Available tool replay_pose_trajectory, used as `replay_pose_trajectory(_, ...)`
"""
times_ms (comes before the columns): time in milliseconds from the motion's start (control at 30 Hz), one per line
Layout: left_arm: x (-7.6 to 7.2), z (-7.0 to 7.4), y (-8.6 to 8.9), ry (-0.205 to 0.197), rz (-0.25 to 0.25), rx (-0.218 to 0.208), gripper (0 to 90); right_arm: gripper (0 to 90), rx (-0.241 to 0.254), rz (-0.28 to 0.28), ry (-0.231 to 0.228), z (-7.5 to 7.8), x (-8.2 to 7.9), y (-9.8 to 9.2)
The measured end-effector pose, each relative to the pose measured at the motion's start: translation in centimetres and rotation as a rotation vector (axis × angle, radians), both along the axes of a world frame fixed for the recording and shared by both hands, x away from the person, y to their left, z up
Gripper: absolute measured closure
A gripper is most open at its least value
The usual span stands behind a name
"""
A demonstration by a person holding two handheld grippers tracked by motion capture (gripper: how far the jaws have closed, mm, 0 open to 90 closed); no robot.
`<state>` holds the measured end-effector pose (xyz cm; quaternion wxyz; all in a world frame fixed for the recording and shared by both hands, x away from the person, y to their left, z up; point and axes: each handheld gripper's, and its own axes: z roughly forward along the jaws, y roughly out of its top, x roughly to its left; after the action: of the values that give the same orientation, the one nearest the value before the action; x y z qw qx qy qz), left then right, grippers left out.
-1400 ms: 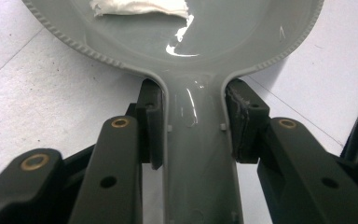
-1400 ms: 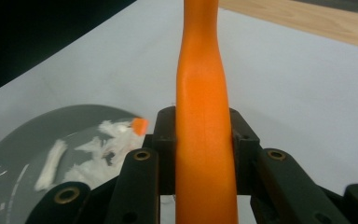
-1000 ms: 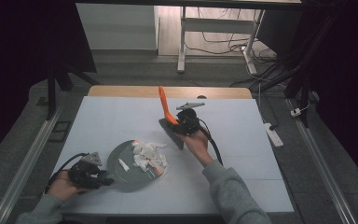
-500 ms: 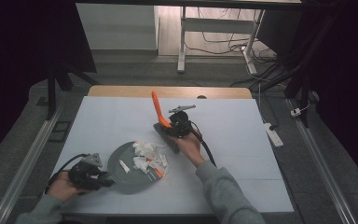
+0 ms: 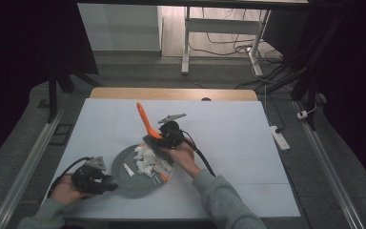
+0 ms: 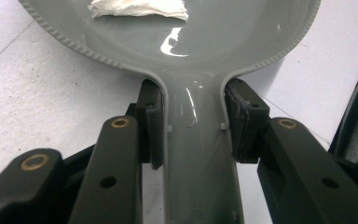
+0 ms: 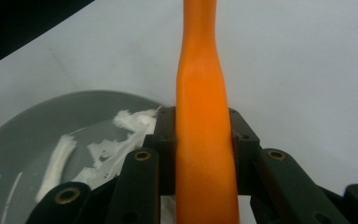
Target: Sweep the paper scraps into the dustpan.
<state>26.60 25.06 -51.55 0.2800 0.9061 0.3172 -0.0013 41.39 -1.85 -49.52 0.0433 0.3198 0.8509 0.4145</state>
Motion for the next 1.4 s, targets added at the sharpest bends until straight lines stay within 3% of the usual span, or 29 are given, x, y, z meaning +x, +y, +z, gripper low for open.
replay_pose_trajectory(100, 0.0, 0.0, 0.0, 0.001, 0.0, -0.001, 62.3, 70.7, 0.02, 0.052, 0.028, 0.2, -0.9, 0.6)
replay_pose_trajectory(233, 0.0, 0.0, 0.0, 0.003, 0.005, -0.003, 62.3, 70.6, 0.033, 0.066, 0.005, 0.9, -1.2, 0.5)
replay_pose_trajectory(300, 0.0, 0.0, 0.0, 0.002, 0.005, -0.004, 62.3, 70.6, 0.049, 0.039, -0.032, 2.3, -1.1, -0.5)
replay_pose_trajectory(400, 0.0, -0.1, 0.0, 0.003, 0.004, -0.002, 62.3, 70.7, 0.049, 0.013, -0.055, 3.1, -0.8, -1.5)
replay_pose_trajectory(533, 0.0, -0.1, 0.0, 0.003, 0.004, -0.002, 62.3, 70.6, 0.015, -0.048, -0.091, 4.1, -0.6, -3.8)
replay_pose_trajectory(767, 0.0, -0.1, -0.1, 0.003, 0.001, 0.002, 62.3, 70.6, -0.078, -0.098, -0.101, 3.1, -1.0, -5.8)
replay_pose_trajectory(1000, -0.2, -0.1, -0.3, 0.005, 0.006, 0.001, 62.3, 70.6, -0.095, -0.134, -0.057, 2.0, -2.1, -7.2)
replay_pose_trajectory(1200, -0.3, -0.1, -0.4, 0.006, 0.004, 0.001, 62.3, 70.6, -0.095, -0.119, -0.032, 1.3, -2.9, -6.6)
replay_pose_trajectory(1400, -0.3, -0.1, -0.6, 0.007, -0.001, 0.006, 62.3, 70.6, -0.072, -0.079, -0.01, 0.6, -3.5, -4.4)
